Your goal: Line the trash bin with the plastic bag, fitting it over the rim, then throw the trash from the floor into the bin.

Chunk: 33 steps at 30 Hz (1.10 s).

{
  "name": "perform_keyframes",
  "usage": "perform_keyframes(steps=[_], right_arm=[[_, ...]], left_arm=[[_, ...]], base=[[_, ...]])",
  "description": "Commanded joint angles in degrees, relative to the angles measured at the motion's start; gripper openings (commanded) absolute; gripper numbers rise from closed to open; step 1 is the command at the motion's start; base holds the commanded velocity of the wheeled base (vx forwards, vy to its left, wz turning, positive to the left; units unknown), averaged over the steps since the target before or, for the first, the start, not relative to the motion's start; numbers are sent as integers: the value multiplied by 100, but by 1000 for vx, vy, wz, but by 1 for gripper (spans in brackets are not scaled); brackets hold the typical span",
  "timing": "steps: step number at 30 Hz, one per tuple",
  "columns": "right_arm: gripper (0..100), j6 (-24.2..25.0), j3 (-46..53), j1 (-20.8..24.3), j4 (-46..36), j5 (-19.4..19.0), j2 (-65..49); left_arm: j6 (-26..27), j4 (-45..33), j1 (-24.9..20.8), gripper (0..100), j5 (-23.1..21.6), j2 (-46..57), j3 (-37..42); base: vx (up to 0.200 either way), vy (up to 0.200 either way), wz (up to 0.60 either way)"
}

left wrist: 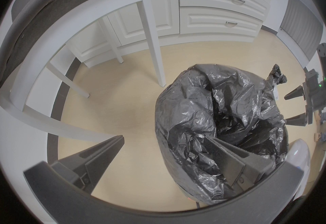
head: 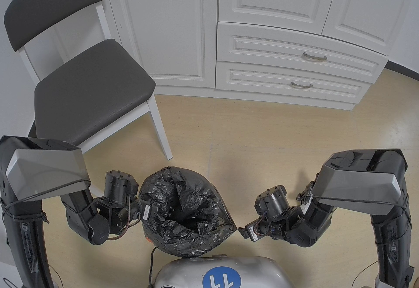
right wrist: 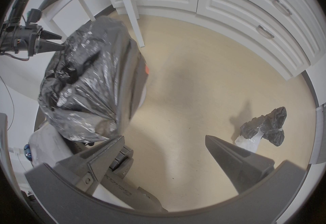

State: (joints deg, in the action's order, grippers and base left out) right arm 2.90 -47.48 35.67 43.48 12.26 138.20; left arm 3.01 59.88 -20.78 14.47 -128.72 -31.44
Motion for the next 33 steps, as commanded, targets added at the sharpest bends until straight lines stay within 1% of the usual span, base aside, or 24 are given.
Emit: perform_keyframes(steps=[1, 5, 11, 12, 17, 19, 22, 23, 24, 25, 26, 29, 33], right_arm=[[100, 0, -112, -148, 11, -5, 295], [100, 0, -7, -148, -24, -22, -22], [100, -18, 292, -148, -59, -180, -531], [100, -35, 389, -148, -68, -216, -742], [100, -44, 521, -113, -68, -224, -1103], [100, -26, 565, -43, 2, -224, -1235], [100, -9, 565, 19, 11, -216, -1270], [100, 17, 556, 142, 37, -180, -1296], [100, 17, 556, 142, 37, -180, -1296], [100, 61, 547, 247, 90, -163, -1296], [100, 88, 547, 274, 116, -163, -1296], [100, 439, 503, 564, 547, -93, -1208], [100, 756, 406, 898, 864, 4, -997]], left_arm=[[-2, -20, 22, 100, 109, -162, 15], [7, -20, 31, 100, 135, -136, 208], [-2, 94, 66, 100, 126, -92, 595], [-11, 199, 101, 100, 126, -30, 824], [-55, 665, 110, 100, 100, 5, 1325], [-64, 1140, 110, 100, 47, -74, 1685], [-64, 1333, 136, 100, 47, -224, 1782], [-73, 1518, 206, 100, 47, -399, 1896], [-73, 1518, 206, 100, 47, -399, 1896], [-81, 1738, 224, 100, 12, -514, 2045], [-81, 1799, 224, 100, -6, -540, 2080], [-81, 2449, 224, 100, -181, -637, 2318], [-37, 2713, 136, 100, -199, -566, 2546]], base=[[0, 0, 0], [0, 0, 0], [0, 0, 0], [0, 0, 0], [0, 0, 0], [0, 0, 0], [0, 0, 0], [0, 0, 0], [0, 0, 0], [0, 0, 0], [0, 0, 0], [0, 0, 0], [0, 0, 0]])
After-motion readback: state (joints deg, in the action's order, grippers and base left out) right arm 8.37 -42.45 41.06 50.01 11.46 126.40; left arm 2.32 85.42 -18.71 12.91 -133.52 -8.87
